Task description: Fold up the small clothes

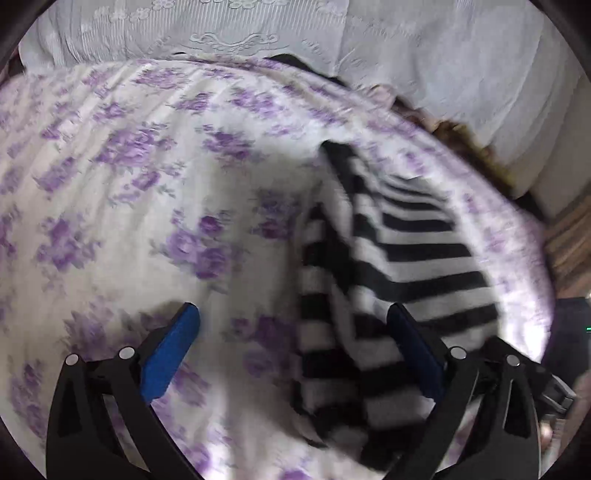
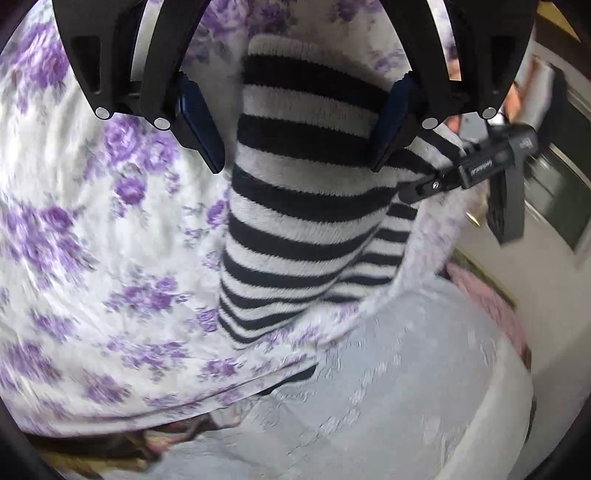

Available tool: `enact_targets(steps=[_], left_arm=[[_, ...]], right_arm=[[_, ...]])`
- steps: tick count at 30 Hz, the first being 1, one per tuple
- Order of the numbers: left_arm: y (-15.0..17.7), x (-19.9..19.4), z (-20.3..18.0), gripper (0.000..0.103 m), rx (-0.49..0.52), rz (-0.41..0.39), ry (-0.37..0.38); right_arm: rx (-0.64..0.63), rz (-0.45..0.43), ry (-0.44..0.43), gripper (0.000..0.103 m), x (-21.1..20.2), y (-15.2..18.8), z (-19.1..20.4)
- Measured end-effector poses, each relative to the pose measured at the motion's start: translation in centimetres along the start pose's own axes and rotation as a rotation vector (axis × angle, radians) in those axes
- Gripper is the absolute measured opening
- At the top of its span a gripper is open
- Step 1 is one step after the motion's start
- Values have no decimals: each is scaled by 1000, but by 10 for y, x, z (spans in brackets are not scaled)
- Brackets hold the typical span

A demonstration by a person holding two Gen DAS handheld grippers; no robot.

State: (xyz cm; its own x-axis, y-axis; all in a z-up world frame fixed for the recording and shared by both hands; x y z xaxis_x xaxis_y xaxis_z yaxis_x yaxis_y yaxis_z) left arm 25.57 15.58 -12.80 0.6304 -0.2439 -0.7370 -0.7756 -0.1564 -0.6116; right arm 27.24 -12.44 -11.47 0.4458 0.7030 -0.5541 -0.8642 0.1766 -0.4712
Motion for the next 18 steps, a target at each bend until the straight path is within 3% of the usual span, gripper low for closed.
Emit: enact_targets(steps=[3,8,11,13,15,18], left_arm=[[5,3,-4,98,-47,30,175],[8,17,-4,98,-51,77,204],[8,15,-10,98,-52,75,294],[4,23,-17,98,-60,100,401],[-1,40,-17,98,-72,130,401],[-11,49,-13,98,-105,111,424]], right_arm=[[96,6,-119,88,-13,-6,-13],[282,15,-289,88,-22,-14,-47],[297,44,-322,88,-16,-16,-47],[287,72,-327,88,-8,-22,-43],[295,116,-347,88,7,-34,-41],[300,171,-357,88,32,-55,-36]])
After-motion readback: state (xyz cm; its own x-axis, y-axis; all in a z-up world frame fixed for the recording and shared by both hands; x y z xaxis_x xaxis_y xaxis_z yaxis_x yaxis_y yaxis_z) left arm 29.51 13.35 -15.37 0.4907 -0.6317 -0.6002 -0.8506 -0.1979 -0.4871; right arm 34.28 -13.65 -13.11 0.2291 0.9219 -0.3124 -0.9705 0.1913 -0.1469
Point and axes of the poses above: each gripper's, at about its wrist camera, not at the fingertips, and x roughly the way its jaws point, z to its left, y to its underside, the point moved 3 cm from there along x, roughly the way its jaws point, and after that the axes turned 9 degrees about x, right-handed, at the moved point
